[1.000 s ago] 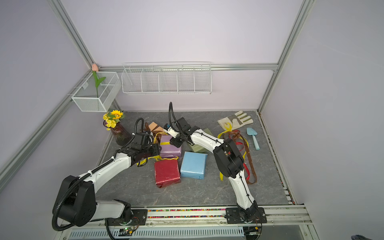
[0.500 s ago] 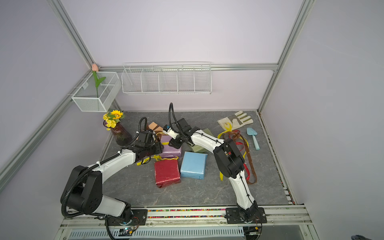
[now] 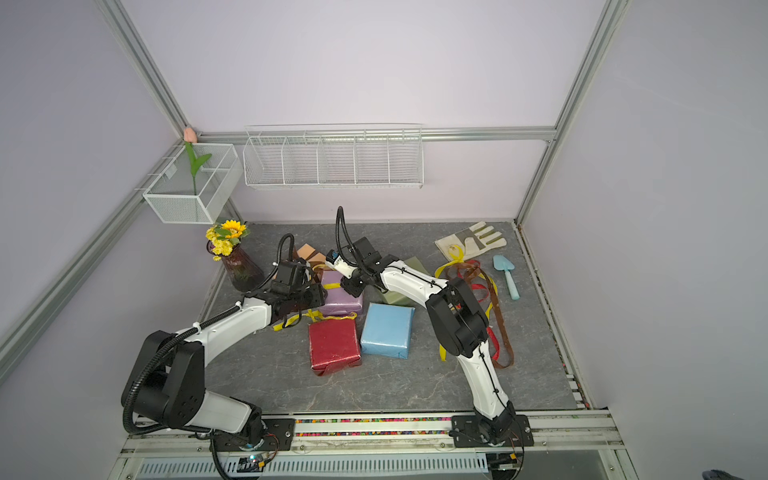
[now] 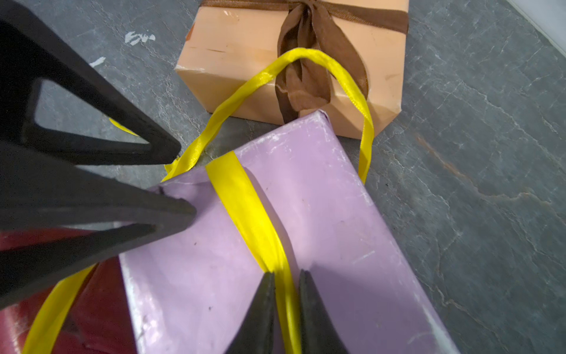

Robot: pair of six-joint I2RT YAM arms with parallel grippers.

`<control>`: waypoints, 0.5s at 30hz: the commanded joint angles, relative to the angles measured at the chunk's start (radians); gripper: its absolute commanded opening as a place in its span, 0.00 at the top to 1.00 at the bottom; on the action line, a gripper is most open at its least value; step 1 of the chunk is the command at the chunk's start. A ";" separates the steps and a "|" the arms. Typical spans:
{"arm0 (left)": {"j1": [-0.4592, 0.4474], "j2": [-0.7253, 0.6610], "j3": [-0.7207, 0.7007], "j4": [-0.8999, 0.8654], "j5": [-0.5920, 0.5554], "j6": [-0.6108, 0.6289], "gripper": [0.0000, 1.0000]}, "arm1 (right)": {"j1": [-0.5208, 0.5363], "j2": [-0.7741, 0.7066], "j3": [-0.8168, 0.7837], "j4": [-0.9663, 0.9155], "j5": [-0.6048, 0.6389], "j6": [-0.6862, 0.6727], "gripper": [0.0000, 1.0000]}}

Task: Untie the ribbon bows on the gift boxes
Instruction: Pull the ribbon from the gift box.

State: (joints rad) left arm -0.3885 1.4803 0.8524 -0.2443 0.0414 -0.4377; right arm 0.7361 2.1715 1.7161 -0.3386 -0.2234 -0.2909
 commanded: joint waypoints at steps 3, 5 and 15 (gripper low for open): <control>-0.006 0.014 0.028 -0.009 -0.018 -0.016 0.51 | -0.010 0.023 -0.026 -0.124 -0.039 0.025 0.91; -0.005 0.013 0.027 -0.009 -0.018 -0.015 0.51 | -0.019 0.016 -0.013 -0.120 -0.105 0.054 0.93; -0.014 0.027 0.034 -0.007 0.004 0.007 0.51 | -0.064 -0.034 0.042 -0.029 -0.432 0.229 0.93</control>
State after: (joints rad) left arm -0.3935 1.4868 0.8566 -0.2440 0.0456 -0.4362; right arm 0.6823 2.1712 1.7294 -0.3801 -0.5110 -0.1360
